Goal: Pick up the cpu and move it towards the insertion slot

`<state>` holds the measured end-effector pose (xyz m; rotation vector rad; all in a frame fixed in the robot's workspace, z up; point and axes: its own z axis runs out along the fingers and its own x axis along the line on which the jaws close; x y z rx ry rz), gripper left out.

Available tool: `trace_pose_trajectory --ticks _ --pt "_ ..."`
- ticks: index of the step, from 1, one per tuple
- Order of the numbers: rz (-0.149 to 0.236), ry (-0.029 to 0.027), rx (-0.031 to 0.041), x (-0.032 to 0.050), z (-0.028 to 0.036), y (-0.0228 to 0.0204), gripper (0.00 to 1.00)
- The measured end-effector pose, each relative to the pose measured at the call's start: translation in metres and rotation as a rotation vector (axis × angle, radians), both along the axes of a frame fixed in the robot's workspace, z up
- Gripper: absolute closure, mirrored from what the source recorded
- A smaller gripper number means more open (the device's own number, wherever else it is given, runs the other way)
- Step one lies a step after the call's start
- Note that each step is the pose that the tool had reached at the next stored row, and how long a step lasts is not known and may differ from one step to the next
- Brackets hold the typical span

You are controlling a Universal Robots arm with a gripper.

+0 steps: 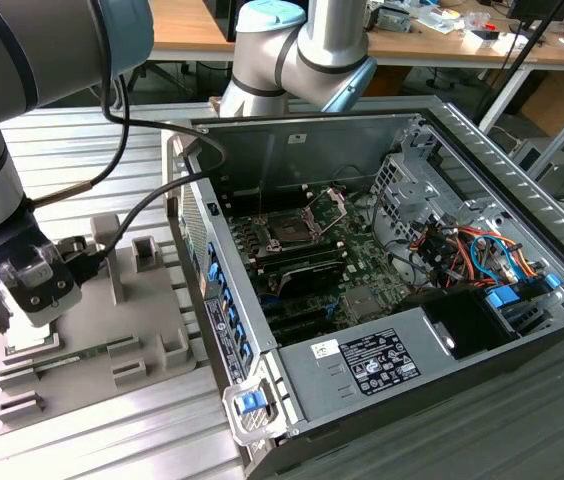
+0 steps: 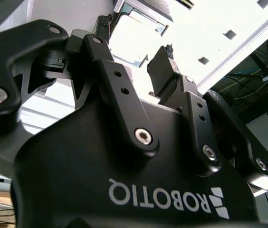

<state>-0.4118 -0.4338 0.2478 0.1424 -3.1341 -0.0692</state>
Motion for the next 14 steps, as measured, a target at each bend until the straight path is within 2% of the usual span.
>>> trace_pose_trajectory --ticks 14 --pt "0.000 0.0000 0.0000 0.0000 -0.0055 0.0000 0.46"
